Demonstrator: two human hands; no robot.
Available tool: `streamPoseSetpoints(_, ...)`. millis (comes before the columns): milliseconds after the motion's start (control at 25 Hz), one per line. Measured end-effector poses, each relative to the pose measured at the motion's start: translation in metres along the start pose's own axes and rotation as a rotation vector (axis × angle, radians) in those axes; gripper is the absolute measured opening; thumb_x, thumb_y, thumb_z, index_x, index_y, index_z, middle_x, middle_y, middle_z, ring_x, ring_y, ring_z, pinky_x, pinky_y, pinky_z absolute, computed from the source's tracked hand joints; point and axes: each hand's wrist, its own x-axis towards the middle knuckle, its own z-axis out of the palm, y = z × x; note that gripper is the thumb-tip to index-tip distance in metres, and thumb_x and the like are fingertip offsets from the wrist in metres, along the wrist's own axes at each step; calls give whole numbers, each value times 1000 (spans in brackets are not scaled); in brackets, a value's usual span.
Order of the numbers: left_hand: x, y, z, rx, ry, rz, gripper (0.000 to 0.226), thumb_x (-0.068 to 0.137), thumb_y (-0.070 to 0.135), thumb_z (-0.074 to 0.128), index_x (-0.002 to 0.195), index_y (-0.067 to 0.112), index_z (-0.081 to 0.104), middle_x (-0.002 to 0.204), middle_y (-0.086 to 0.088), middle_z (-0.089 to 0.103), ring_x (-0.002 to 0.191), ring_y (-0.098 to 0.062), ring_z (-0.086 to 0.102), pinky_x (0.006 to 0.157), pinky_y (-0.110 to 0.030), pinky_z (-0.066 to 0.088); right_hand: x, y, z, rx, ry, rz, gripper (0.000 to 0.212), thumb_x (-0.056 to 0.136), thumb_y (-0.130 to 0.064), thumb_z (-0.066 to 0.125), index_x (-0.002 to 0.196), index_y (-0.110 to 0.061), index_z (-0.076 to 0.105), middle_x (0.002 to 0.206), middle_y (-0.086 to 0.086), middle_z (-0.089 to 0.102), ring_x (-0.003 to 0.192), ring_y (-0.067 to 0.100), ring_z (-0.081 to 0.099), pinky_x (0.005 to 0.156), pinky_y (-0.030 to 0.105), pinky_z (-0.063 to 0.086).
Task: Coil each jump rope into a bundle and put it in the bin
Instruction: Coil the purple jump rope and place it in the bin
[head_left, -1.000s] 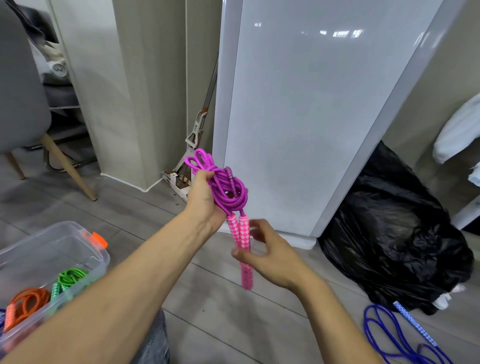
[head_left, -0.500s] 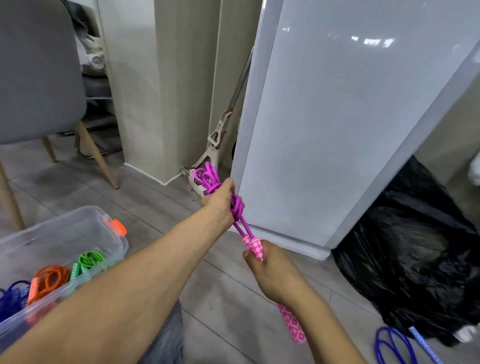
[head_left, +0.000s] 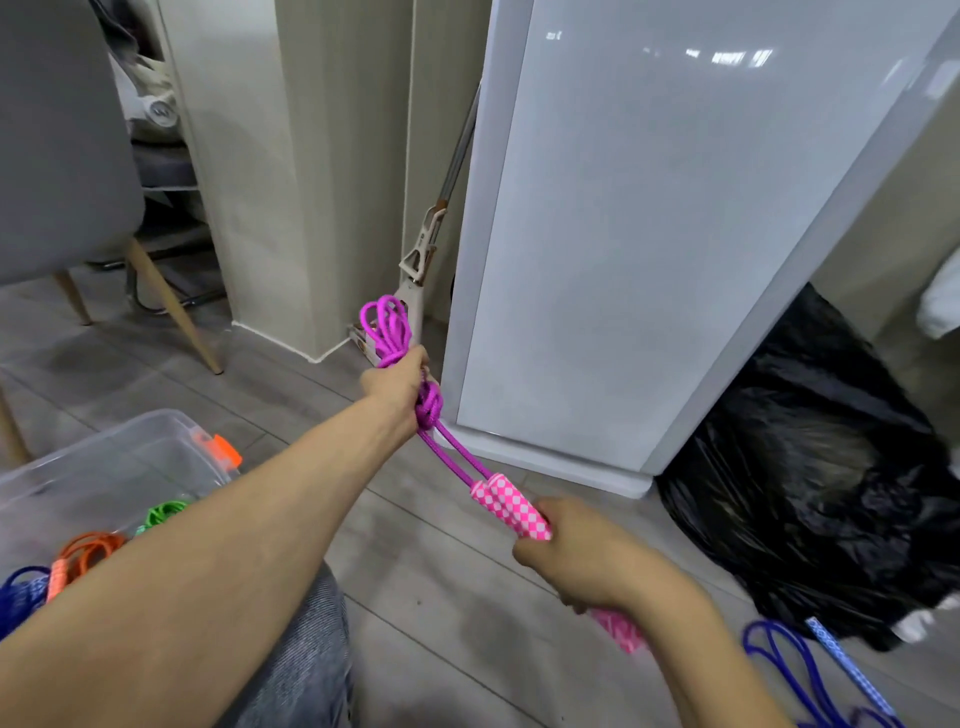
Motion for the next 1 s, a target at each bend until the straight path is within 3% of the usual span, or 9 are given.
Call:
streamPoseSetpoints(120,0,1,-1,149,-97,102,10,83,8,70,82,7,60,61,-7,54,41,-15,51,49,-23,46,-5,22,-23,-141,-3,134,14,87,-37,59,95,-25,60,80,-5,58,69,17,59,70,34,54)
streamPoseSetpoints(240,-10,-5,7,402,-300,152,26,74,23,66,93,6,60,68,-7,58,59,-21,51,65,-32,45,-4,31,-30,-341,187,185,16,86,-38,61,101,-31,63,92,-6,62,86,20,62,68,30,46)
streamPoseSetpoints(320,-17,-11,14,590,-451,215,19,78,23,53,91,9,56,70,-5,54,64,-21,48,69,-34,39,1,33,-26,-458,409,114,20,86,-31,61,107,-31,62,100,-3,64,93,24,63,66,31,40)
streamPoseSetpoints(400,-28,-14,16,938,-587,424,14,94,19,48,103,16,58,84,-3,60,76,-18,55,74,-35,44,10,35,-21,-499,562,8,25,85,-24,63,108,-26,54,98,-2,62,89,26,61,62,34,35)
streamPoseSetpoints(480,-40,-14,15,1153,-731,579,32,96,20,57,128,20,56,109,0,65,95,-15,64,88,-35,53,20,34,-15,-529,657,-96,30,81,-18,68,104,-23,51,92,-3,60,81,25,58,59,34,33)
streamPoseSetpoints(560,-51,-12,13,1204,-831,661,43,93,17,64,134,22,53,119,4,64,100,-13,66,92,-35,56,29,33,-10,-587,729,-175,36,73,-16,78,102,-22,58,92,-3,61,78,24,59,60,32,36)
streamPoseSetpoints(680,-60,-2,10,1240,-897,761,39,89,16,66,125,25,53,109,4,67,94,-14,66,87,-40,56,36,26,-4,-621,843,-237,40,61,-14,88,95,-18,66,89,-1,63,76,24,59,64,32,37)
streamPoseSetpoints(840,-62,21,-11,1503,-959,783,81,70,36,82,135,33,34,117,3,58,102,-15,59,91,-36,53,40,11,2,-609,945,-313,38,63,-17,90,94,-16,67,85,2,64,74,27,58,68,37,38)
streamPoseSetpoints(1000,-43,30,-59,1732,-661,1132,83,70,32,82,135,31,30,109,-1,56,94,-23,60,70,-36,50,64,-27,22,-544,864,-439,57,61,-21,95,107,-10,63,91,9,70,75,31,64,70,40,45)
